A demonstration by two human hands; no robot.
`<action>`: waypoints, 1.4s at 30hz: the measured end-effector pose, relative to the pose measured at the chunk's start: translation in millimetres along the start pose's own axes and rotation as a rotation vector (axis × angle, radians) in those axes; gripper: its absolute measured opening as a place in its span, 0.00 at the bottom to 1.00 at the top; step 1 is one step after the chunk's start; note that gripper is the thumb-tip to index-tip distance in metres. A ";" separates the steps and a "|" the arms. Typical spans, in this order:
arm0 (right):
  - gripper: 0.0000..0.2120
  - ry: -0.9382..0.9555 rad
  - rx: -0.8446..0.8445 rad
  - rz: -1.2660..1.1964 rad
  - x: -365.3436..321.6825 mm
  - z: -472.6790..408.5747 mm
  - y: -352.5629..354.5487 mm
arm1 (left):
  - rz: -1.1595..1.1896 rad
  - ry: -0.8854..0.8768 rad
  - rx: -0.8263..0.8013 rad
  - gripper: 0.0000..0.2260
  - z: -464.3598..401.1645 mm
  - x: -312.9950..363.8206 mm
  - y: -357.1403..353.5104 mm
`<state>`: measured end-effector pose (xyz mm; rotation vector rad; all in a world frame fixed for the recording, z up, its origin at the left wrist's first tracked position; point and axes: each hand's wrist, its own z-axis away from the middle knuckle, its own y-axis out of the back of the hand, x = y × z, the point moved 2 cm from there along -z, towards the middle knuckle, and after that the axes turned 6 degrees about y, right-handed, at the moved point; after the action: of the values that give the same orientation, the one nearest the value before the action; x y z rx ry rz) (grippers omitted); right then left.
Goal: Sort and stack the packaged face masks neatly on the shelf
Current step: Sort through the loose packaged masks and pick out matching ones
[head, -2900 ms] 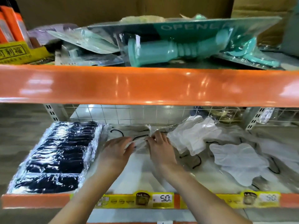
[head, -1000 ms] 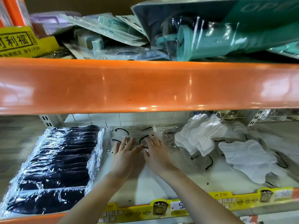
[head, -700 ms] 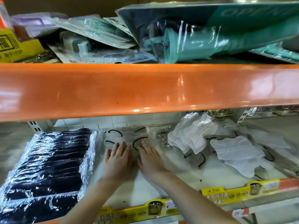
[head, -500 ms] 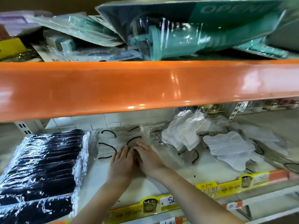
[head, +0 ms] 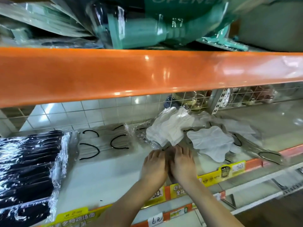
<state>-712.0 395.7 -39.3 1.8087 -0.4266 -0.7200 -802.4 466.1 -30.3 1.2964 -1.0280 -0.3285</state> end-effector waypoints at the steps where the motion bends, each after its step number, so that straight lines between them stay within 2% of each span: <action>1: 0.23 -0.012 -0.051 0.012 2.0 1.3 -0.7 | 0.003 0.028 0.006 0.23 -1.6 3.0 -4.0; 3: 0.28 -0.020 -0.085 0.027 4.0 2.5 -4.9 | -0.003 0.090 -0.004 0.21 -4.2 5.0 -10.4; 6: 0.28 0.018 -0.051 0.044 1.0 2.8 -6.2 | 0.016 0.129 -0.007 0.22 -6.6 0.1 -16.1; 10: 0.27 0.057 0.001 0.098 0.7 4.2 -8.5 | 0.287 0.134 0.036 0.17 -7.3 -4.5 -9.5; 13: 0.22 0.105 0.079 0.093 -0.9 9.0 -5.4 | 0.490 0.259 0.042 0.12 -12.5 -5.7 -1.7; 16: 0.23 0.107 0.134 0.068 -2.9 14.9 -3.2 | 0.621 0.350 0.039 0.11 -13.8 -0.2 10.3; 18: 0.22 0.122 0.153 0.038 -5.2 18.7 -1.3 | 0.704 0.347 0.040 0.12 -9.8 5.3 18.2; 21: 0.11 0.113 0.252 -0.084 -8.9 21.8 7.5 | 0.918 0.324 0.049 0.15 -1.9 10.1 31.2; 26: 0.08 0.096 0.489 -0.301 -21.6 23.5 40.0 | 1.206 0.372 0.133 0.12 14.1 4.1 51.9; 29: 0.10 0.108 0.552 -0.485 -32.1 20.9 61.2 | 1.383 0.511 -0.002 0.14 16.7 -8.4 49.7; 32: 0.11 0.325 0.549 -0.516 -51.5 20.6 75.4 | 1.588 0.662 -0.246 0.24 14.7 -12.9 48.4; 34: 0.10 0.488 0.485 -0.475 -64.0 24.2 75.2 | 1.702 0.655 -0.385 0.28 13.4 -19.2 50.8; 37: 0.13 0.639 0.420 -0.425 -74.7 29.1 67.1 | 1.969 0.574 -0.497 0.32 10.7 -29.9 63.8; 39: 0.16 0.674 0.379 -0.437 -77.6 29.4 61.0 | 2.053 0.513 -0.505 0.34 12.3 -42.1 75.0; 42: 0.15 0.652 0.349 -0.455 -78.5 27.8 51.7 | 1.936 0.514 -0.362 0.25 14.0 -64.5 83.5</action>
<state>-786.5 405.3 23.8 2.3746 0.3232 -0.3202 -875.7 528.4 15.2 -0.3095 -1.2232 1.1722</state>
